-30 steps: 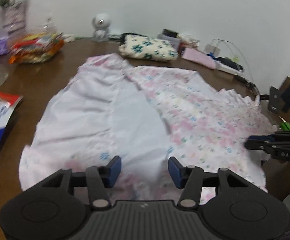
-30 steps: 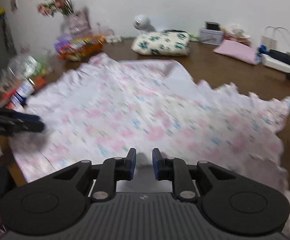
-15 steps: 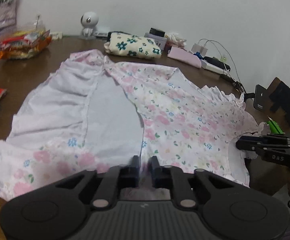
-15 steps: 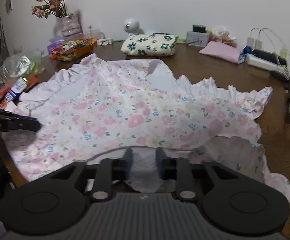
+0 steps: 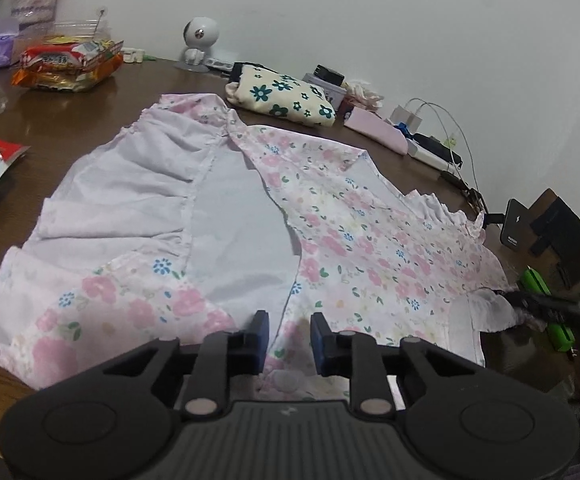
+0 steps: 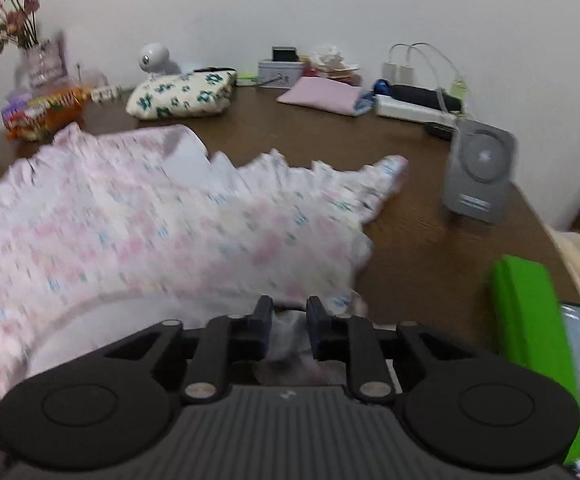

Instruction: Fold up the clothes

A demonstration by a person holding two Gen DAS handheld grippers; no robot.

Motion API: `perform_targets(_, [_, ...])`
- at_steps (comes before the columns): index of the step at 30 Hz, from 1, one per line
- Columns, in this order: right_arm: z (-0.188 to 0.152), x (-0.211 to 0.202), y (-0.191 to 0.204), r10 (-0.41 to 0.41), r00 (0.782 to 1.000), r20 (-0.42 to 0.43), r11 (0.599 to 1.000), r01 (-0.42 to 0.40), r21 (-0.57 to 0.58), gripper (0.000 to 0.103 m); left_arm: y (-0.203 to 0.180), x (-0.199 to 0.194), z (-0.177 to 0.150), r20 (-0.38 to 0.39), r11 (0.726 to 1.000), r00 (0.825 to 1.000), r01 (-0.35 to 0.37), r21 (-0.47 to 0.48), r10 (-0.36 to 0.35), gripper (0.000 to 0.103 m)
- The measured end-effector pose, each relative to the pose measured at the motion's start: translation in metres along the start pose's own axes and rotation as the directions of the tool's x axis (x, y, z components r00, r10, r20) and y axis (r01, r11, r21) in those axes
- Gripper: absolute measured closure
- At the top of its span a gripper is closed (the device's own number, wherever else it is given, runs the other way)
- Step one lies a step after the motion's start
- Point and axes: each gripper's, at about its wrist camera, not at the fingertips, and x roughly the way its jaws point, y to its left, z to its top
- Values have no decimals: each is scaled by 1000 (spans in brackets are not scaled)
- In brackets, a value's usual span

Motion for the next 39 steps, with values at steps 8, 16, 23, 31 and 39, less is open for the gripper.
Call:
perform_targets(8, [11, -17, -41, 86, 987, 135, 979, -109, 173, 62, -2, 2, 3, -4, 1000, 1000, -13, -1, 13, 82])
perform_targets(16, [33, 45, -60, 90, 996, 19, 977, -92, 193, 64, -2, 4, 5, -7, 1000, 1000, -19, -9, 19, 82])
perform_targets(23, [26, 14, -52, 97, 994, 59, 982, -105, 156, 102, -5, 7, 8, -21, 999, 999, -35, 3, 35, 82])
perform_targets(31, [20, 16, -52, 24, 999, 24, 989, -27, 147, 95, 1, 7, 11, -32, 999, 999, -31, 8, 32, 82])
perform_targets(39, [34, 45, -42, 74, 996, 43, 990, -79, 117, 80, -2, 5, 14, -38, 998, 998, -57, 15, 57, 75])
